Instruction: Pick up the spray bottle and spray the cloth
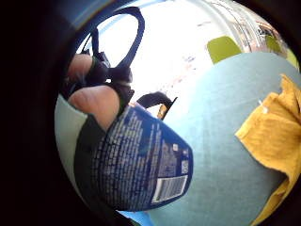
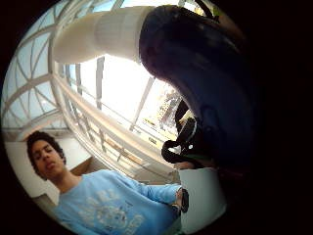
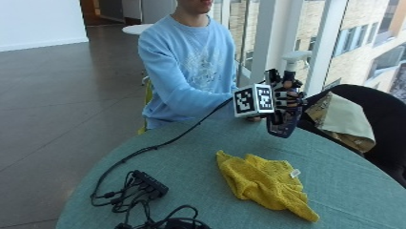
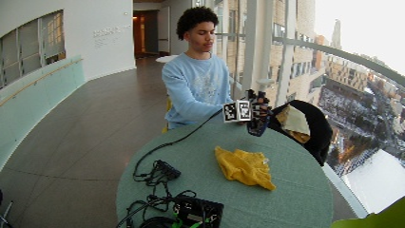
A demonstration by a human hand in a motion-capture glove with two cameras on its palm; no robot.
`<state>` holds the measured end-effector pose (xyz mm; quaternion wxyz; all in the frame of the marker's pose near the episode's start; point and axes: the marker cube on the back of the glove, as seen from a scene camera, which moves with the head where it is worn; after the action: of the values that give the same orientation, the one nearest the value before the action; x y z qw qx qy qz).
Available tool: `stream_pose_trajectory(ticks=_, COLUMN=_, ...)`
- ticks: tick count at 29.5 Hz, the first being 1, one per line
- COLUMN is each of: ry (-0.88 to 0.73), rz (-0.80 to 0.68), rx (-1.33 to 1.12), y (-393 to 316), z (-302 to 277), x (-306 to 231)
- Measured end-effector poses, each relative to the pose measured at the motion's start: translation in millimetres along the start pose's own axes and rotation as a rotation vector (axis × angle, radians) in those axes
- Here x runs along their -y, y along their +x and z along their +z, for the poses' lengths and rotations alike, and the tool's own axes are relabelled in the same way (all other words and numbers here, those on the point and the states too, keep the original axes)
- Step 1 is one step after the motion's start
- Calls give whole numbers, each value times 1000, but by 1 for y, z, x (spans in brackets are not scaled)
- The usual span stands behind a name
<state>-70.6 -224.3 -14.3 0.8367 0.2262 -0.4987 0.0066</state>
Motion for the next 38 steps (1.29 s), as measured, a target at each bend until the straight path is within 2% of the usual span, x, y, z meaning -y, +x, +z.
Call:
stream_pose_trajectory(ticks=11, ry=-27, rz=-3, rx=38, y=14, z=50, x=-2)
stream_pose_trajectory(ticks=26, ry=-74, rz=33, rx=-18, y=22, z=58, x=-8)
stream_pose_trajectory(ticks=32, ry=-48, rz=22, rx=-99, y=10, z=27, x=-25)
stream_pose_trajectory(ticks=38, ry=-60, rz=7, rx=-316, y=-10, z=-52, x=-71)
